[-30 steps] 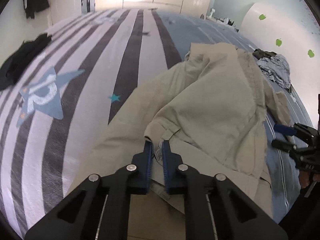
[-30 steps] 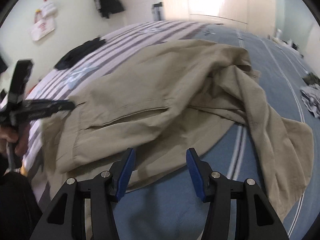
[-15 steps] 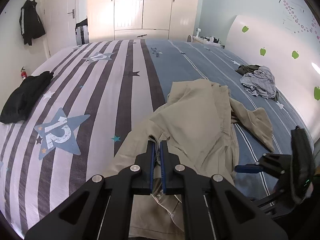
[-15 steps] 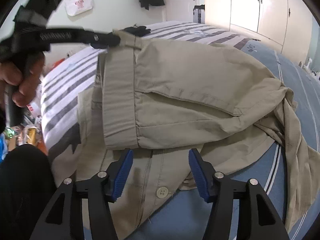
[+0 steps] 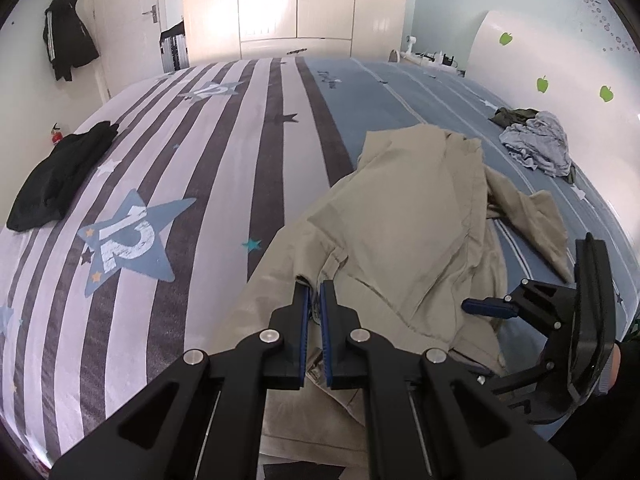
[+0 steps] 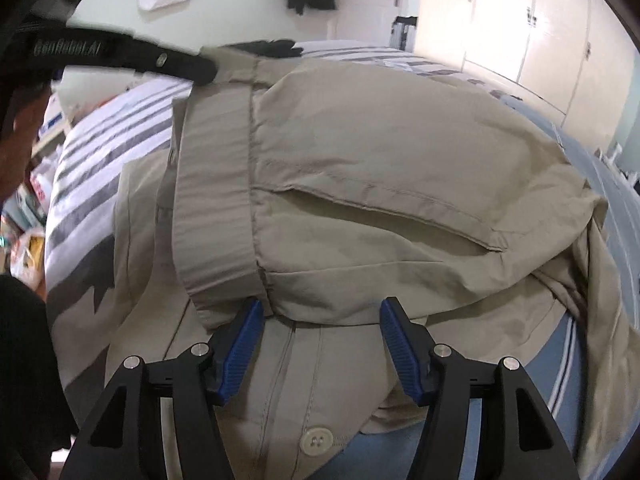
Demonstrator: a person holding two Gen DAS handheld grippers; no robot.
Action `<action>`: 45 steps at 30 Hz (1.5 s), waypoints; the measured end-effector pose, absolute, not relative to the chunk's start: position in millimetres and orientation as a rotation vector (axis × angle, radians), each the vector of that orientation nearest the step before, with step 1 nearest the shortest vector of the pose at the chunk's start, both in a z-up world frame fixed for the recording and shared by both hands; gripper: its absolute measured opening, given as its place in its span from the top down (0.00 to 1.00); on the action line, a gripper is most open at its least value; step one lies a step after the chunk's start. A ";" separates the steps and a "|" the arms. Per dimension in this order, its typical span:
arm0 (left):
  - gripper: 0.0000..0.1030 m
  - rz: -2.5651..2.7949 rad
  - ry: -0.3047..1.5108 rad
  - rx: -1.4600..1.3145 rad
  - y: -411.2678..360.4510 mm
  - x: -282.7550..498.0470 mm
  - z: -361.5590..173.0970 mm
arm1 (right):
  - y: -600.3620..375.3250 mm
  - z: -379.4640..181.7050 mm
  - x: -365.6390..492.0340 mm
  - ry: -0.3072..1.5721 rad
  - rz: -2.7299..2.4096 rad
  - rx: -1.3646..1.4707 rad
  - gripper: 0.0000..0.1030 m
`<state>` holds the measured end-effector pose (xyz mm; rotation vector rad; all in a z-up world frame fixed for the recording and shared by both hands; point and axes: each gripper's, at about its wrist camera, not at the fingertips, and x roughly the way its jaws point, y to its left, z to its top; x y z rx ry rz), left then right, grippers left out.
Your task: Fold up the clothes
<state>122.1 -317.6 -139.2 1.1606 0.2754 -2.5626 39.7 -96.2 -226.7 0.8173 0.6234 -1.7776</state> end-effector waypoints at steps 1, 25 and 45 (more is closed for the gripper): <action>0.95 -2.556 0.284 1.168 -318.6 123.0 -141.9 | -96.4 -227.6 38.4 0.620 -1.796 0.817 0.72; 0.45 -2.531 0.511 1.318 -232.4 163.5 -188.8 | -3.0 -123.1 -86.0 0.305 -2.261 0.761 0.99; 0.69 -2.420 0.482 1.303 -143.3 151.7 -222.5 | 147.5 -157.2 -115.1 0.339 -2.366 0.978 1.00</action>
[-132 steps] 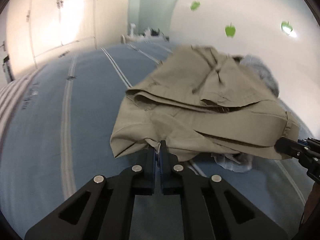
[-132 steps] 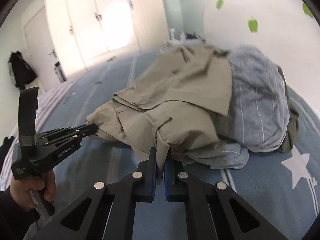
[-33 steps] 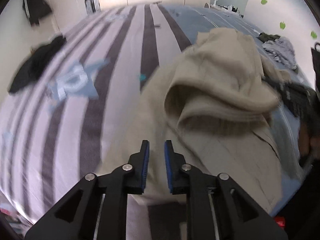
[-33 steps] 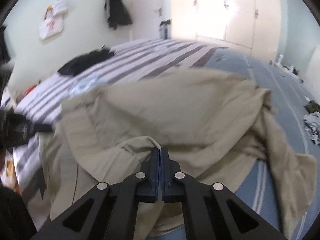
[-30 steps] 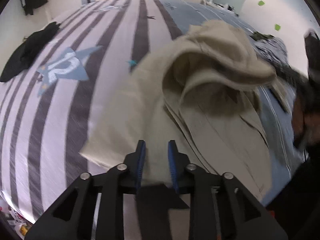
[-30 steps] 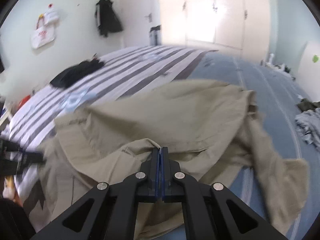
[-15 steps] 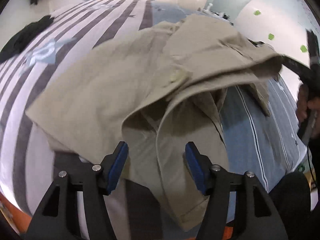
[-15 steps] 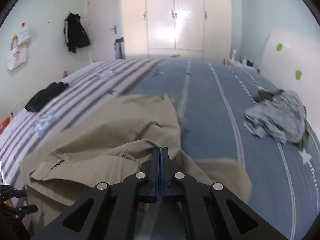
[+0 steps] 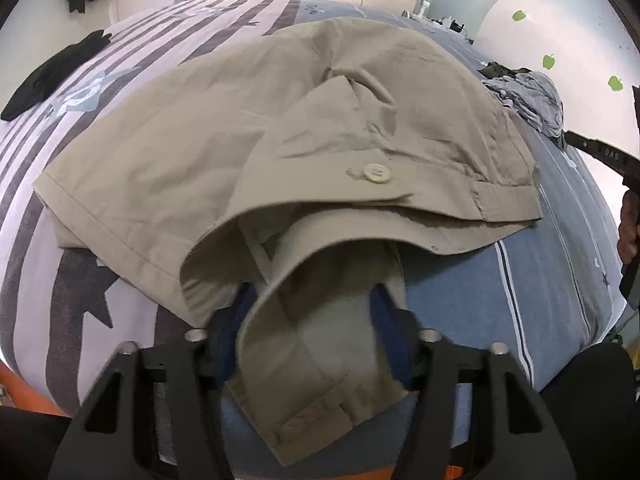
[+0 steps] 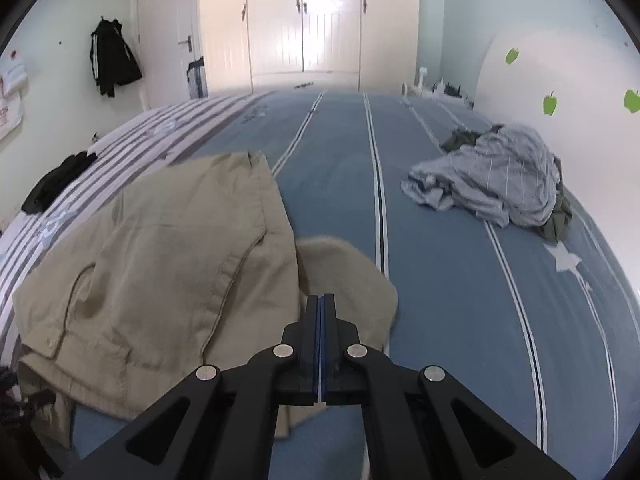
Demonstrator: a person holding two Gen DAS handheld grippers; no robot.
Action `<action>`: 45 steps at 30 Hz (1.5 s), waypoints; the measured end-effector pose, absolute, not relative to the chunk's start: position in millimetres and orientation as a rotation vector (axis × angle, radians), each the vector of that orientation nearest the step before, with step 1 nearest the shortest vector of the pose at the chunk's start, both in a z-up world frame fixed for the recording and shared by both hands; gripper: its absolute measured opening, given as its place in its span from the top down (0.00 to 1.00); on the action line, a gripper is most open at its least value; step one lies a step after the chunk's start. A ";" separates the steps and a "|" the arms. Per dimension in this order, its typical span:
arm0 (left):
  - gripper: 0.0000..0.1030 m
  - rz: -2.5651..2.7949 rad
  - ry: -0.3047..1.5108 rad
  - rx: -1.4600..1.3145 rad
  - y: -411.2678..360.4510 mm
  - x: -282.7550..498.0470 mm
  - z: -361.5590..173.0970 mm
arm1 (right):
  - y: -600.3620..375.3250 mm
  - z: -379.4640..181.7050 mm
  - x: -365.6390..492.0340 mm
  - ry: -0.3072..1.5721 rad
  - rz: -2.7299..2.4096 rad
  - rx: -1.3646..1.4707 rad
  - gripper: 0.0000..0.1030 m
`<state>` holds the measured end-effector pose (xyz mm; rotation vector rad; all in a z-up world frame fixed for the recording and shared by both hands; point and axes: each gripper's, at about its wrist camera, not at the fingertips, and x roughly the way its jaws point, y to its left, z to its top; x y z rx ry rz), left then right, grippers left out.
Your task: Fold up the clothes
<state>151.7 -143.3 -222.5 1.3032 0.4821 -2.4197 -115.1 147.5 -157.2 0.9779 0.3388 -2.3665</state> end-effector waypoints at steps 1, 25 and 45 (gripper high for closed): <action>0.85 -2.415 0.460 1.300 -141.6 151.7 -223.3 | 149.6 -161.7 -113.1 0.361 -2.362 0.986 1.00; 0.94 -2.293 0.258 1.111 -210.3 198.7 -172.9 | 106.0 -207.0 -68.0 0.386 -2.032 1.170 0.57; 0.50 -2.205 0.562 1.148 -206.7 226.5 -208.6 | 77.0 -240.8 -14.1 0.414 -2.185 1.322 0.50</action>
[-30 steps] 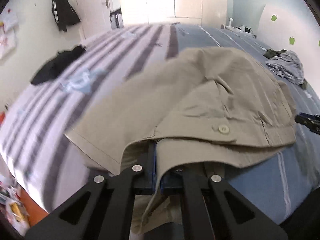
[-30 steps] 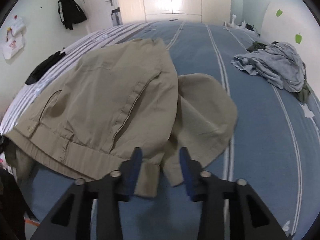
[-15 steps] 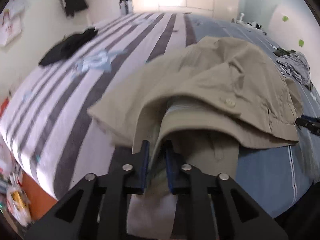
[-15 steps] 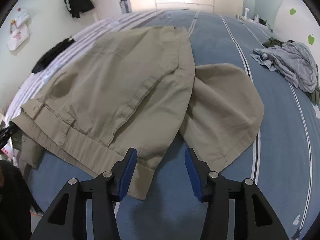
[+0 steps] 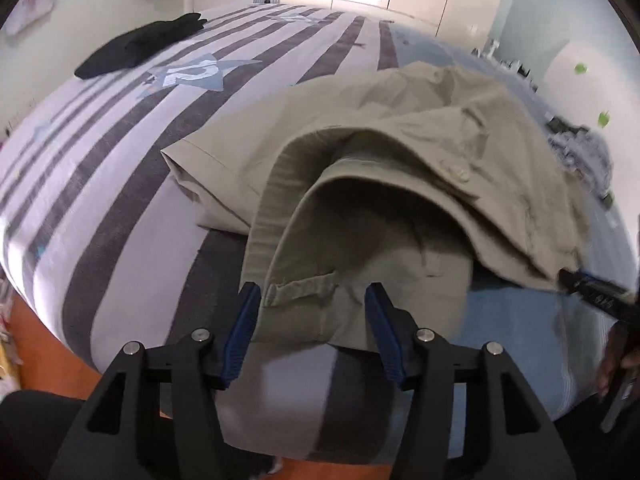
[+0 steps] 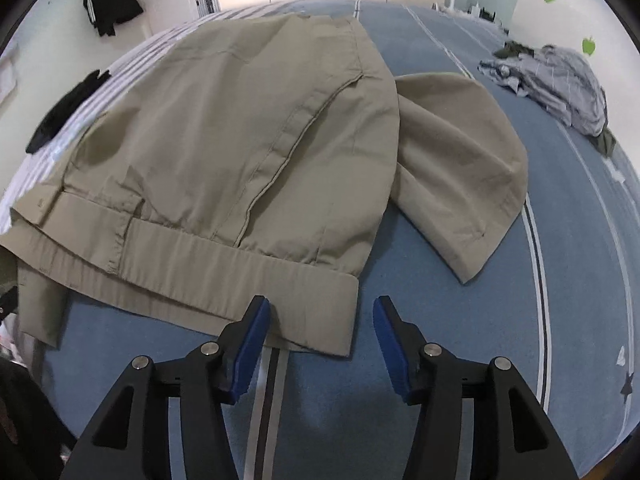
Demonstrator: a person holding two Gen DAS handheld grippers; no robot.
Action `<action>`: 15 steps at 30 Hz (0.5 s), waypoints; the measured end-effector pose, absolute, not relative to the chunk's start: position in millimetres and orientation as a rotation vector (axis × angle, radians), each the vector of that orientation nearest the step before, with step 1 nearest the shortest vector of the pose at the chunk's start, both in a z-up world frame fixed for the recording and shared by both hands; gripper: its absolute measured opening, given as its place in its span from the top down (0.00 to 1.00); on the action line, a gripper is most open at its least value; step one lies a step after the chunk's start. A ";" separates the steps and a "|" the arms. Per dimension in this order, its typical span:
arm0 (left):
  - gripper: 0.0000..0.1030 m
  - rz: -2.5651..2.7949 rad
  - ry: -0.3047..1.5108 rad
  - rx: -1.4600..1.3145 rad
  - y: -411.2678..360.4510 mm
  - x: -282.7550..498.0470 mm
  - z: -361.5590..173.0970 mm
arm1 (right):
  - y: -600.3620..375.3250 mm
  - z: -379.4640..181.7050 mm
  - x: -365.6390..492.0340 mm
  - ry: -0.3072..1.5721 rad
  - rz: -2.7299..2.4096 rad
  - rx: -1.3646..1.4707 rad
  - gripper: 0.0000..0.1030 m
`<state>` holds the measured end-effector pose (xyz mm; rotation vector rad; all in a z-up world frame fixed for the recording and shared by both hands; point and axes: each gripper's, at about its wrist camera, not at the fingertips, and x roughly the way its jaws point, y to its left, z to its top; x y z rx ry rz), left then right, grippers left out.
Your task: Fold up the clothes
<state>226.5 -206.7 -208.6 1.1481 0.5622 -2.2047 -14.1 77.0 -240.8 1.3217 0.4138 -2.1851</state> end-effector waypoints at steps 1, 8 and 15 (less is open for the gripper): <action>0.50 -2.186 0.579 1.144 -210.5 227.7 -211.1 | 77.0 -242.1 -15.0 0.410 -2.193 1.323 0.47; 0.43 -2.148 0.667 1.127 -227.3 234.3 -220.7 | 82.3 -248.2 -25.3 0.302 -2.209 1.379 0.35; 0.90 -2.199 0.535 1.114 -227.0 228.4 -211.3 | 71.7 -243.8 -15.4 0.321 -2.176 1.301 0.79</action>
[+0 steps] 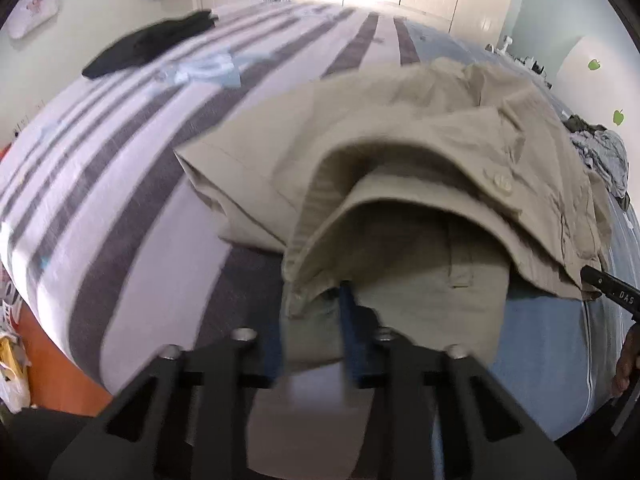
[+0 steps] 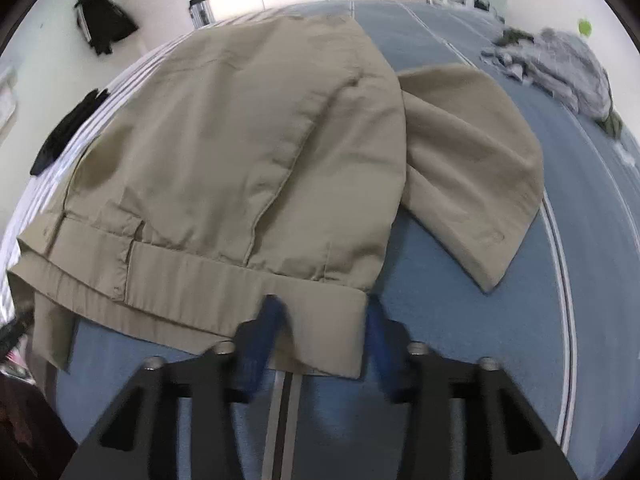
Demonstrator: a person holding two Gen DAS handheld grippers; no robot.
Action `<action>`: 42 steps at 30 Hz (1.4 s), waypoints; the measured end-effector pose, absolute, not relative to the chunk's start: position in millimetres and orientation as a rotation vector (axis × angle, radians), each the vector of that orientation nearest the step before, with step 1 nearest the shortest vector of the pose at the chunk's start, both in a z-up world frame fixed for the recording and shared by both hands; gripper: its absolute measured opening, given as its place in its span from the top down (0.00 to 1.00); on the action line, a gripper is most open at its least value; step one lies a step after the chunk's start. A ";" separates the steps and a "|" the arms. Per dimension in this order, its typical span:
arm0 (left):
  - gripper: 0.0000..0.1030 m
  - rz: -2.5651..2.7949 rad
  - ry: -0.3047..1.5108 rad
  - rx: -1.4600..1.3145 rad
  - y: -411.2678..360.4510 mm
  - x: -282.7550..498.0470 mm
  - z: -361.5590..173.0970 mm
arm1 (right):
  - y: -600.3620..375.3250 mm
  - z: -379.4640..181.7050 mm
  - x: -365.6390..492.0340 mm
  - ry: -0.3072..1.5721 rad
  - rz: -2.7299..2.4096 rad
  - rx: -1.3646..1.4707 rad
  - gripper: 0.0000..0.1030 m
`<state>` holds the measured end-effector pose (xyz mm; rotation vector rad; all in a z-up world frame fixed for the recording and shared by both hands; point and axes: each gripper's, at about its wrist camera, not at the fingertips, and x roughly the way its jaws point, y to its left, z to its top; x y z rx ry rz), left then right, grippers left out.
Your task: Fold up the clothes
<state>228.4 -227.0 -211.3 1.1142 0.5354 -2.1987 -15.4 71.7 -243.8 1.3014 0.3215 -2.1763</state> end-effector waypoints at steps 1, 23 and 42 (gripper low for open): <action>0.94 -2.209 0.525 1.096 -226.6 229.2 -205.9 | 72.1 -241.7 -14.7 0.325 -2.190 1.284 0.89; 0.97 -2.402 0.019 0.591 -230.2 208.6 18.9 | 125.0 -2.0 -12.0 -0.002 -2.442 0.674 0.95; 0.97 -2.517 -0.194 0.173 -196.9 246.0 314.2 | 175.3 326.8 57.8 -0.104 -2.606 0.081 0.95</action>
